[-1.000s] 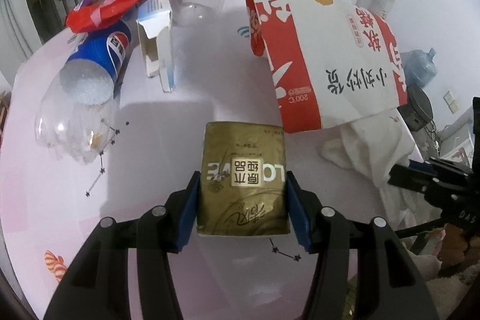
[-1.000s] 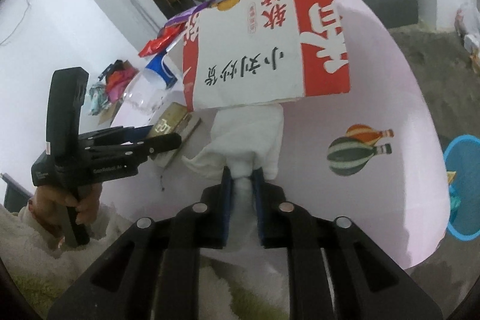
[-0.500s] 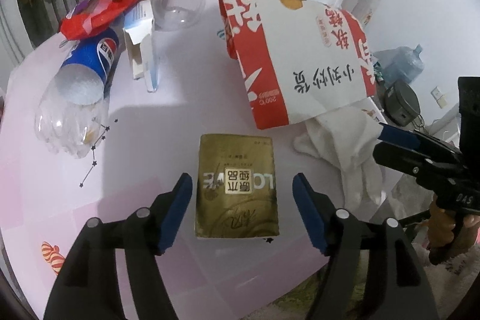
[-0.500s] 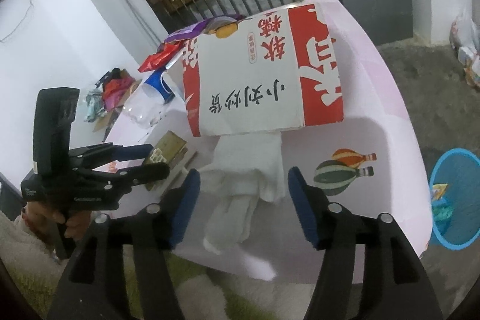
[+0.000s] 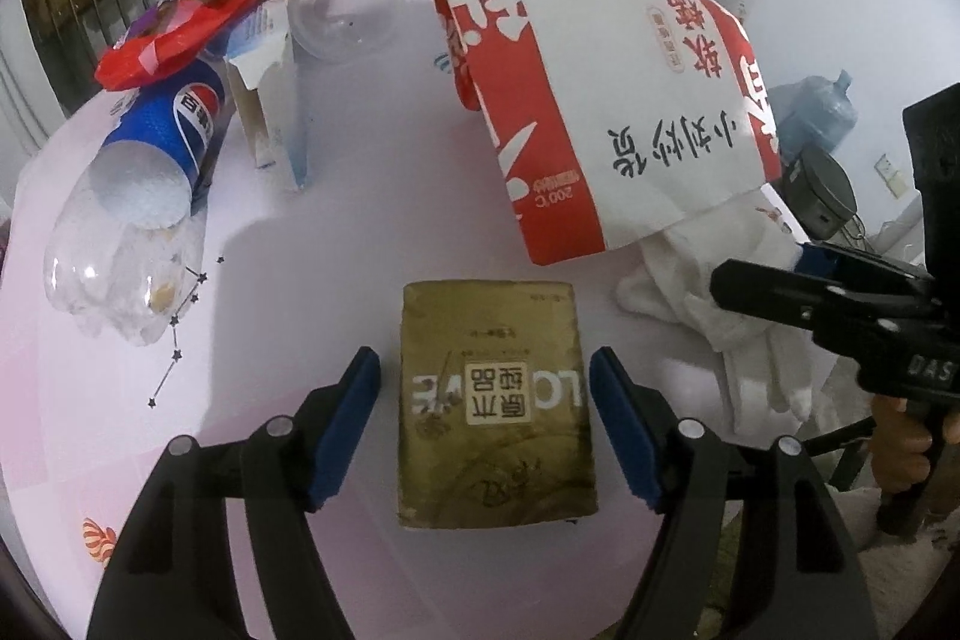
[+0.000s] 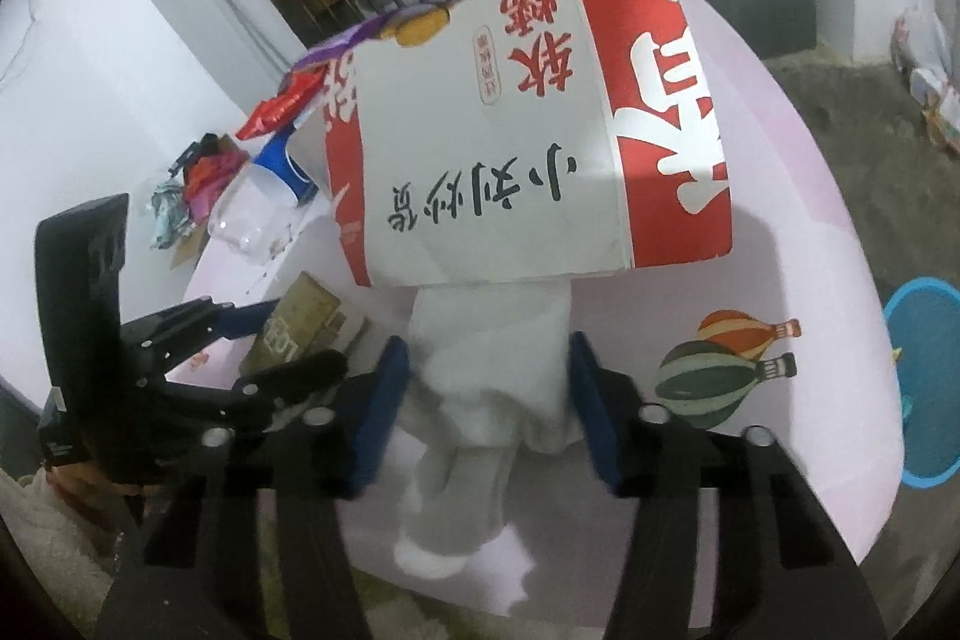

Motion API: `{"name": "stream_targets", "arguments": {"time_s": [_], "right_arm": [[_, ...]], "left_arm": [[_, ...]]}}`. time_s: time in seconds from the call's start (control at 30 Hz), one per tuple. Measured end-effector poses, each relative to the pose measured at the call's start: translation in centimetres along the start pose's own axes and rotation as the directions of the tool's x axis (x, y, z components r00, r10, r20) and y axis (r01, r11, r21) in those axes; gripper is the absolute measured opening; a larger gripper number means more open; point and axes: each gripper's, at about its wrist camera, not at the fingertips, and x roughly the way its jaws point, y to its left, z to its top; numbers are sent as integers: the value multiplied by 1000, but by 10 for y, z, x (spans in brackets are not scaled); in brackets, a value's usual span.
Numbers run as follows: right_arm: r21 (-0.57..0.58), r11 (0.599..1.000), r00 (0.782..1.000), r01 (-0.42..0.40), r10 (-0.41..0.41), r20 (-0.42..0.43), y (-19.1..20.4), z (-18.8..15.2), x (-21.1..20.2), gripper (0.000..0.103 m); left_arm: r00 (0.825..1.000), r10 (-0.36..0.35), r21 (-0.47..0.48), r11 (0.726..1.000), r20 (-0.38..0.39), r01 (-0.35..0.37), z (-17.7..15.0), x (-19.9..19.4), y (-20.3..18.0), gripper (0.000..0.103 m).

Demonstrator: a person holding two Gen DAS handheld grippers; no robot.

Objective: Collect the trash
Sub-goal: 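Hold the gold box in the left tool while the right tool lifts the white cloth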

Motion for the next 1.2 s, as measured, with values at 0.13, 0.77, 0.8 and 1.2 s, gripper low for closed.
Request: {"name": "stream_targets", "arguments": {"time_s": [0.13,0.77,0.8,1.2], "right_arm": [[23,999,999,-27,27,-24,-2,0,3,28],[40,911,906,-411,413,-98,28,-16,-19,15],[26,905,901,-424,425,-82,31,-15,-24,15],[39,921,903,-387,370,220,-14,9,-107,15]], "left_arm": [[1000,-5,-14,1000,8,5,-2,-3,5,63],[992,-38,-153,987,116,56,-17,-70,54,52],[991,-35,-154,986,130,55,-16,-75,55,52],[938,-198,-41,975,283,218,38,-107,11,52]]}}
